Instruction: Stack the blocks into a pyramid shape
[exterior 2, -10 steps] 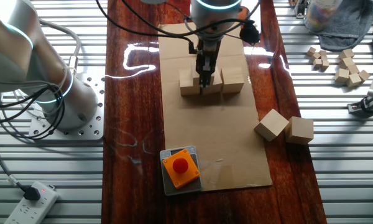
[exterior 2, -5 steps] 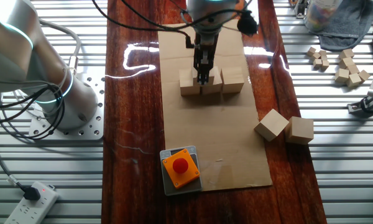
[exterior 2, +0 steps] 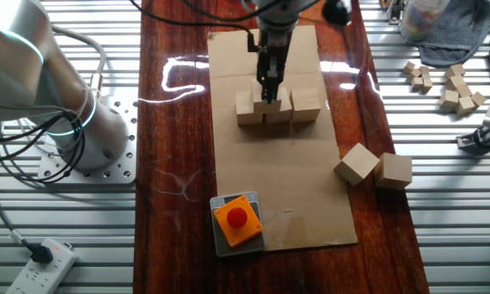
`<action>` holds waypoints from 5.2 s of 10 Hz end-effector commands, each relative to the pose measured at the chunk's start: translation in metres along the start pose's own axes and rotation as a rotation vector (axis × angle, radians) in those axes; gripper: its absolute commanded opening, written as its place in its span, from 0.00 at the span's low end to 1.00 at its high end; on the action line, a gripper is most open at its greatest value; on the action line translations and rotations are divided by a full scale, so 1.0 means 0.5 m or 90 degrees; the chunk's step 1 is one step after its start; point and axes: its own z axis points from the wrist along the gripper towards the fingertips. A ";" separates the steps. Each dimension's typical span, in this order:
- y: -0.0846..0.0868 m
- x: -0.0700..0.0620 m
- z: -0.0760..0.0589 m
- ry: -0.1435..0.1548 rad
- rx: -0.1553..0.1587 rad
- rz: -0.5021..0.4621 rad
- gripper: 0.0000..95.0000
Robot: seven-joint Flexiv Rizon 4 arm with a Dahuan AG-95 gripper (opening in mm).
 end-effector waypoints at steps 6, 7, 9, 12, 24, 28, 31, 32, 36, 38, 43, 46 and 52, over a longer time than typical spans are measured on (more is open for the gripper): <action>-0.123 -0.068 -0.003 -0.012 0.005 -0.099 0.00; -0.149 -0.087 0.010 -0.014 0.004 -0.114 0.00; -0.184 -0.109 0.038 -0.015 -0.006 -0.123 0.00; -0.210 -0.135 0.089 -0.008 -0.025 -0.139 0.00; -0.210 -0.135 0.089 0.011 -0.032 -0.220 0.00; -0.210 -0.135 0.089 0.015 -0.019 -0.286 0.00; -0.210 -0.135 0.089 0.019 -0.006 -0.300 0.00; -0.210 -0.135 0.089 0.018 -0.005 -0.301 0.00; -0.210 -0.135 0.089 0.017 -0.011 -0.359 0.00; -0.210 -0.135 0.089 -0.006 -0.007 -0.372 0.00; -0.258 -0.246 0.109 -0.024 -0.031 -0.441 0.80; -0.264 -0.337 0.119 -0.027 -0.038 -0.455 1.00; -0.245 -0.398 0.162 -0.038 -0.037 -0.449 1.00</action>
